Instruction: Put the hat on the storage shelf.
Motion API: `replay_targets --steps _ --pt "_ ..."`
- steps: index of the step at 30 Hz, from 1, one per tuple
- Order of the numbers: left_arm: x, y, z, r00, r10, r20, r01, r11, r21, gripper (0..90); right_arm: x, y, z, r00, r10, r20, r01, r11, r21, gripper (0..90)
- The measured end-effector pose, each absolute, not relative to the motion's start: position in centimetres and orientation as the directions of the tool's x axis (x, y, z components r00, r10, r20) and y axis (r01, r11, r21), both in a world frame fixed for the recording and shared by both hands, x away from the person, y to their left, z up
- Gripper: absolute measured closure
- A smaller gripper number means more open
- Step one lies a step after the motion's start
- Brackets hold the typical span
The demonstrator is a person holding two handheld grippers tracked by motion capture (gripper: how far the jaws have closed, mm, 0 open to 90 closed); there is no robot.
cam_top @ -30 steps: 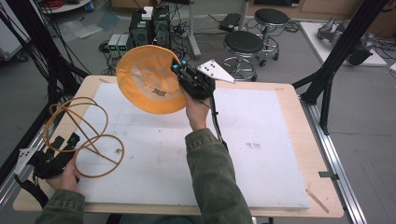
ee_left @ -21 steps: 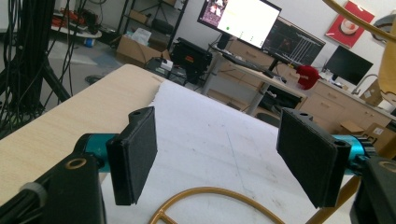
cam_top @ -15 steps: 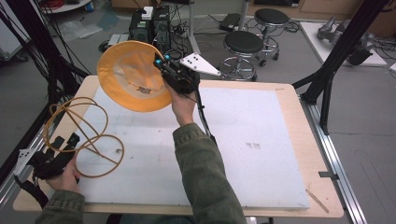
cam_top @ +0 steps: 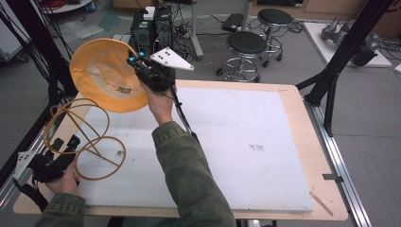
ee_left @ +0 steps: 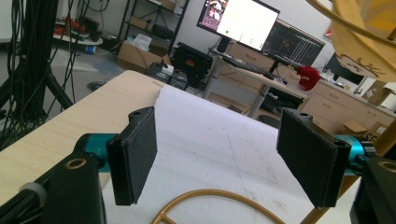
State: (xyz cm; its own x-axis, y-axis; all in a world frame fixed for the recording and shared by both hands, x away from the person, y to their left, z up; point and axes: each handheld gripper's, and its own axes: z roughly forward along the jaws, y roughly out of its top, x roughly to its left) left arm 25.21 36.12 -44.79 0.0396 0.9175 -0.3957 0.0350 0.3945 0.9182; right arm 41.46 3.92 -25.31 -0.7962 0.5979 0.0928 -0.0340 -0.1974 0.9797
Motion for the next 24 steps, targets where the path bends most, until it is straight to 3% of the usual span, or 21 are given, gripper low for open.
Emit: replay_targets --steps 13,21,24 --pt "24.5 36.6 -44.6 0.011 0.938 -0.347 0.020 0.347 0.938 29.1 39.0 9.9 -24.7 -0.875 0.483 0.027 -0.055 -0.154 0.987 86.1" --pt "23.8 37.1 -44.4 -0.009 0.962 -0.273 0.008 0.273 0.962 29.3 37.0 10.9 -24.2 -0.911 0.413 -0.003 -0.074 -0.155 0.985 86.0" --pt "23.7 37.4 -44.4 -0.012 0.969 -0.248 -0.001 0.248 0.969 29.9 36.0 11.3 -24.1 -0.910 0.408 -0.070 -0.123 -0.105 0.987 86.0"
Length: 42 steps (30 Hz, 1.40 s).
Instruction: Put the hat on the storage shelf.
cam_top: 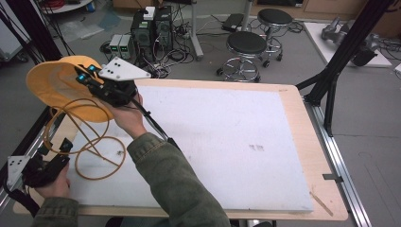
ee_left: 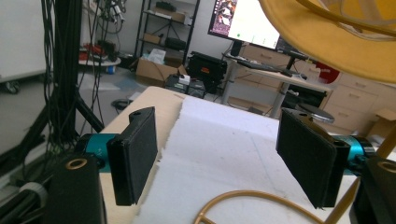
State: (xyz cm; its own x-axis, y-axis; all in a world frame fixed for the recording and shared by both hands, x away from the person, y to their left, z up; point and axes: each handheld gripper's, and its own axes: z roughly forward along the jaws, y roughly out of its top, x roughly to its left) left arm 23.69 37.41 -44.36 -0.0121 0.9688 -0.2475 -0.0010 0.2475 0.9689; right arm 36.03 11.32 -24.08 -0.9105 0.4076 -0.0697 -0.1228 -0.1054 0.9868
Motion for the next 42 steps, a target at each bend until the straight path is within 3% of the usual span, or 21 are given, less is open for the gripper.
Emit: replay_targets --steps 9,19,42 --pt "23.7 37.7 -44.5 -0.001 0.975 -0.220 0.017 0.220 0.975 30.1 34.1 12.3 -24.4 -0.949 0.305 -0.079 -0.113 -0.097 0.989 86.0" --pt "24.0 37.6 -44.6 0.018 0.980 -0.198 0.028 0.197 0.980 30.0 33.1 12.4 -26.0 -0.987 0.154 0.045 0.026 -0.124 0.992 85.9" --pt "23.9 38.2 -44.8 -0.015 0.966 -0.256 0.034 0.257 0.966 30.1 29.5 15.0 -29.6 -0.999 -0.010 -0.034 -0.035 0.086 0.996 83.0"
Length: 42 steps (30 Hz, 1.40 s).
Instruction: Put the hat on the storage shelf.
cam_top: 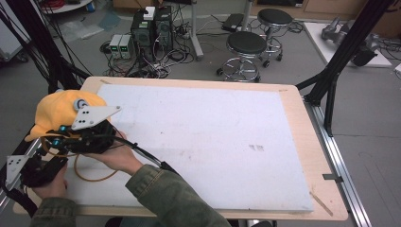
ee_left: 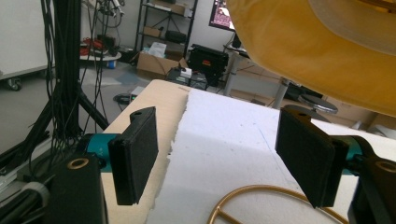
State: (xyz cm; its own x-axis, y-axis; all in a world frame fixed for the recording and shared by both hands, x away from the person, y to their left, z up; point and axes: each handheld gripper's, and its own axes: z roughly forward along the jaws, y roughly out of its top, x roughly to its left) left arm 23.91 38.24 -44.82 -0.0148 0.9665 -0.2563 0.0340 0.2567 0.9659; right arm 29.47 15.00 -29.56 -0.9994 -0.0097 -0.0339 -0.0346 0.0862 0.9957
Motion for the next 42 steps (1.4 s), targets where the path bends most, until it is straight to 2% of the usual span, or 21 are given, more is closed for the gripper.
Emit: replay_targets --steps 8,14,22,25,28,42 --pt "23.9 38.4 -44.9 -0.020 0.963 -0.270 0.034 0.271 0.962 30.0 29.2 15.1 -31.0 -0.998 -0.064 -0.022 -0.031 0.155 0.987 81.5" --pt "23.9 38.5 -44.9 -0.024 0.962 -0.270 0.035 0.271 0.962 30.1 29.0 15.3 -31.8 -0.998 -0.066 -0.016 -0.027 0.170 0.985 79.1" --pt "23.9 38.4 -44.9 -0.024 0.961 -0.275 0.034 0.276 0.961 30.0 28.7 15.2 -31.9 -0.998 -0.071 -0.001 -0.013 0.165 0.986 65.0" --pt "23.9 38.4 -44.9 -0.025 0.961 -0.276 0.038 0.277 0.960 30.1 28.6 15.2 -31.7 -0.996 -0.088 0.002 -0.012 0.159 0.987 51.5" --pt "23.9 38.3 -44.9 -0.021 0.961 -0.276 0.043 0.276 0.960 30.0 28.2 15.2 -31.6 -0.996 -0.093 -0.010 -0.024 0.147 0.989 42.5" --pt "24.0 38.2 -44.9 -0.019 0.960 -0.278 0.041 0.279 0.960 30.1 28.1 14.0 -30.5 -0.998 -0.069 0.007 0.004 0.046 0.999 33.6"
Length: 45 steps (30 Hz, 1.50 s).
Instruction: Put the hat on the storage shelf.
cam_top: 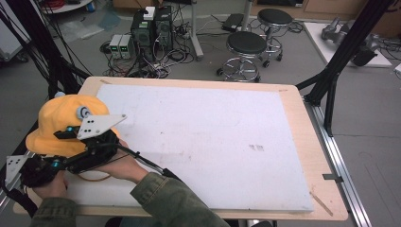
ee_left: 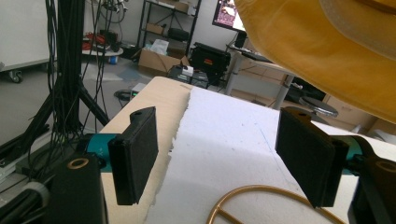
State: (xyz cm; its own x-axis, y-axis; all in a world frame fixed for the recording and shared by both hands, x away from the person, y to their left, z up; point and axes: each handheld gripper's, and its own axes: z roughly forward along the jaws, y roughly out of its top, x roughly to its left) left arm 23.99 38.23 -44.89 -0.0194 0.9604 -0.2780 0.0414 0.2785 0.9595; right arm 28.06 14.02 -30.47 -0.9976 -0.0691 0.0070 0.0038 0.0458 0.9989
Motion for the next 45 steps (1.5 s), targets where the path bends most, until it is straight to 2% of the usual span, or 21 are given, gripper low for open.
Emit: replay_targets --steps 5,11,27,39,45 --pt "24.0 38.3 -44.9 -0.021 0.962 -0.273 0.043 0.274 0.961 30.1 28.2 12.7 -29.4 -0.999 -0.037 -0.007 -0.007 -0.004 1.000 32.0" --pt "23.9 38.2 -44.8 -0.020 0.961 -0.275 0.039 0.275 0.961 30.1 29.1 9.9 -28.3 -0.998 0.057 -0.022 -0.025 -0.050 0.998 28.4" --pt "23.8 37.7 -44.6 -0.011 0.966 -0.259 0.036 0.259 0.965 30.0 31.2 -2.0 -26.1 -0.942 0.334 -0.029 -0.078 -0.134 0.988 26.9" --pt "23.8 37.6 -44.6 -0.013 0.966 -0.259 0.034 0.259 0.965 29.9 31.5 -12.4 -28.0 -0.847 0.531 0.025 -0.063 -0.146 0.987 26.9" --pt "23.8 37.6 -44.6 -0.013 0.964 -0.264 0.033 0.264 0.964 29.8 31.0 -16.3 -28.7 -0.798 0.601 0.040 -0.065 -0.151 0.986 26.8"
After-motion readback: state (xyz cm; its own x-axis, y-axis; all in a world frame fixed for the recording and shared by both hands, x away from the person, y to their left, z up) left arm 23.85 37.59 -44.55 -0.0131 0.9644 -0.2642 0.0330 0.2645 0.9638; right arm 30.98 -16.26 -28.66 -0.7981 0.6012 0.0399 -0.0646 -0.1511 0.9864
